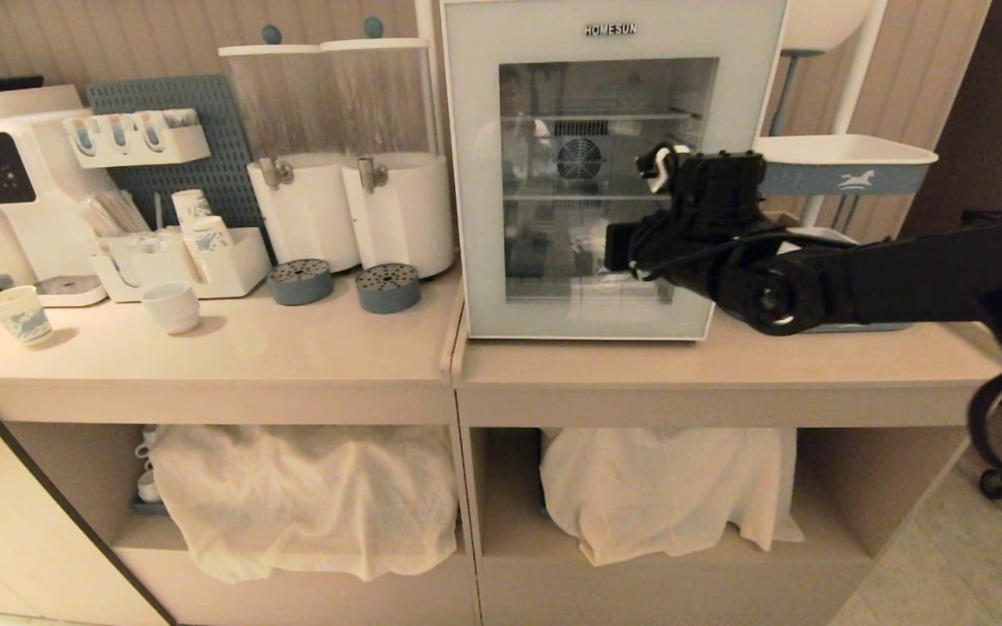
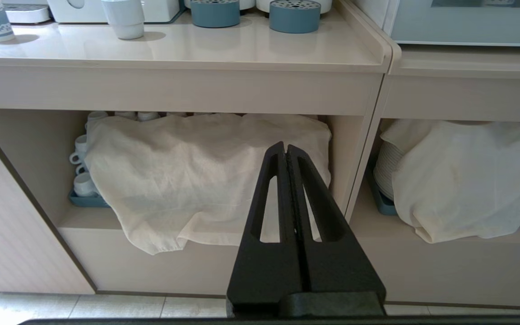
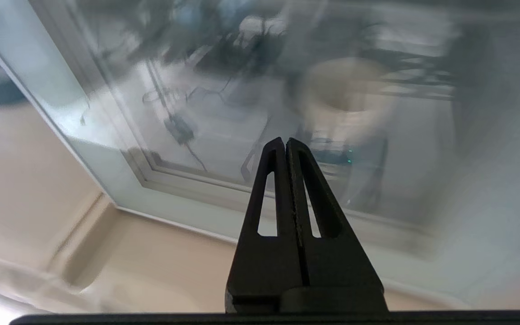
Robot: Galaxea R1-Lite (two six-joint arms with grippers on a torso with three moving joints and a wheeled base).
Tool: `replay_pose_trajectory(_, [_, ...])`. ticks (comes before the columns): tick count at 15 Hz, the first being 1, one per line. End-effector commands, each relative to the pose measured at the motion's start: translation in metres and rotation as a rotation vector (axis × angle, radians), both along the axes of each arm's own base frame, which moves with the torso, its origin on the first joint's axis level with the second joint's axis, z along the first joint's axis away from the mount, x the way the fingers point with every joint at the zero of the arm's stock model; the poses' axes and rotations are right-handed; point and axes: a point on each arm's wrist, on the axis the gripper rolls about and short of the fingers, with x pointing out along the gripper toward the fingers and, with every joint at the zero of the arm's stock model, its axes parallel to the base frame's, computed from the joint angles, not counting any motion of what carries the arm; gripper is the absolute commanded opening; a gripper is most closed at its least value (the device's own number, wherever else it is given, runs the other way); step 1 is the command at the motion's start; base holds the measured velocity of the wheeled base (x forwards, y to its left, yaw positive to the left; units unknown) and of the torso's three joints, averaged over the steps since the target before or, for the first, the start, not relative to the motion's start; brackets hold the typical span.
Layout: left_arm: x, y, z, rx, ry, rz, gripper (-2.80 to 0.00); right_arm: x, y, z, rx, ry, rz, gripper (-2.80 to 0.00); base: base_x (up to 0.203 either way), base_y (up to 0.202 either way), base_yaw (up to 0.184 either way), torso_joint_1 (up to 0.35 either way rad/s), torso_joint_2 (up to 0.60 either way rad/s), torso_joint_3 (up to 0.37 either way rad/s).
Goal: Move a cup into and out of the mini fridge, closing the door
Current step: Close the freezer door, then open the freezer door
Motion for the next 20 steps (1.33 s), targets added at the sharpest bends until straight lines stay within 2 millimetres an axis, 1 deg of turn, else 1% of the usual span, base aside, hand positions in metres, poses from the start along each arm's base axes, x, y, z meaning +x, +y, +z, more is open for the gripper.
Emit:
replay_pose_trajectory(1, [0.002,0.0,-0.006,-0.001,0.022,0.0,-2.8,-0.077,-0.048,0.086,0.096,-0.132,-0.038,-2.8,0.0,0.0,0.0,0.0,0.0,0.0])
replay_pose_trajectory(2, [0.002,0.0,-0.005,-0.001,0.021,0.0,-2.8,-0.106,-0.066,0.105,0.133,-0.153,-0.055,-2.8,0.0,0.0,0.0,0.0,0.0,0.0])
replay_pose_trajectory(3, [0.002,0.0,-0.005,-0.001,0.021,0.002,-2.8,-0.14,-0.084,0.125,0.172,-0.184,-0.072,-2.8,0.0,0.0,0.0,0.0,0.0,0.0])
replay_pose_trajectory(4, [0.002,0.0,-0.005,-0.001,0.021,0.002,-2.8,-0.178,-0.101,0.144,0.21,-0.214,-0.087,-2.8,0.0,0.0,0.0,0.0,0.0,0.0])
replay_pose_trajectory(5, [0.002,0.0,-0.005,-0.001,0.02,0.001,-2.8,-0.218,-0.116,0.159,0.246,-0.237,-0.102,-2.8,0.0,0.0,0.0,0.0,0.0,0.0])
replay_pose_trajectory(6, [0.002,0.0,-0.005,-0.001,0.021,0.002,-2.8,-0.257,-0.13,0.167,0.285,-0.252,-0.118,-2.8,0.0,0.0,0.0,0.0,0.0,0.0])
replay_pose_trajectory(7, [0.002,0.0,-0.005,-0.001,0.021,0.002,-2.8,-0.294,-0.145,0.169,0.322,-0.251,-0.148,-2.8,0.0,0.0,0.0,0.0,0.0,0.0])
replay_pose_trajectory(8, [0.002,0.0,-0.005,-0.001,0.021,0.002,-2.8,-0.327,-0.157,0.166,0.354,-0.251,-0.185,-2.8,0.0,0.0,0.0,0.0,0.0,0.0])
replay_pose_trajectory(9, [0.002,0.0,-0.005,-0.001,0.021,0.002,-2.8,-0.36,-0.166,0.158,0.383,-0.253,-0.206,-2.8,0.0,0.0,0.0,0.0,0.0,0.0])
replay_pose_trajectory(10, [0.002,0.0,-0.005,-0.001,0.021,0.0,-2.8,-0.389,-0.172,0.147,0.406,-0.259,-0.213,-2.8,0.0,0.0,0.0,0.0,0.0,0.0])
replay_pose_trajectory(11, [0.002,0.0,-0.005,-0.001,0.021,0.002,-2.8,-0.418,-0.177,0.13,0.422,-0.264,-0.219,-2.8,0.0,0.0,0.0,0.0,0.0,0.0])
replay_pose_trajectory(13, [0.002,0.0,-0.005,-0.001,0.021,0.0,-2.8,-0.462,-0.178,0.093,0.455,-0.257,-0.248,-2.8,0.0,0.0,0.0,0.0,0.0,0.0])
replay_pose_trajectory(14, [0.002,0.0,-0.005,-0.001,0.021,0.001,-2.8,-0.484,-0.176,0.075,0.478,-0.259,-0.232,-2.8,0.0,0.0,0.0,0.0,0.0,0.0])
replay_pose_trajectory(15, [0.002,0.0,-0.006,-0.001,0.022,0.0,-2.8,-0.5,-0.173,0.056,0.49,-0.249,-0.195,-2.8,0.0,0.0,0.0,0.0,0.0,0.0])
replay_pose_trajectory(17, [0.002,0.0,-0.005,-0.001,0.02,0.002,-2.8,-0.533,-0.171,0.013,0.466,-0.283,-0.115,-2.8,0.0,0.0,0.0,0.0,0.0,0.0])
replay_pose_trajectory(18, [0.002,0.0,-0.005,-0.001,0.02,0.0,-2.8,-0.541,-0.171,-0.007,0.434,-0.297,-0.117,-2.8,0.0,0.0,0.0,0.0,0.0,0.0])
replay_pose_trajectory(19, [0.002,0.0,-0.005,-0.001,0.019,0.001,-2.8,-0.539,-0.172,-0.025,0.406,-0.283,-0.179,-2.8,0.0,0.0,0.0,0.0,0.0,0.0])
replay_pose_trajectory(20, [0.002,0.0,-0.005,0.001,0.019,0.002,-2.8,-0.523,-0.174,-0.043,0.361,-0.244,-0.245,-2.8,0.0,0.0,0.0,0.0,0.0,0.0])
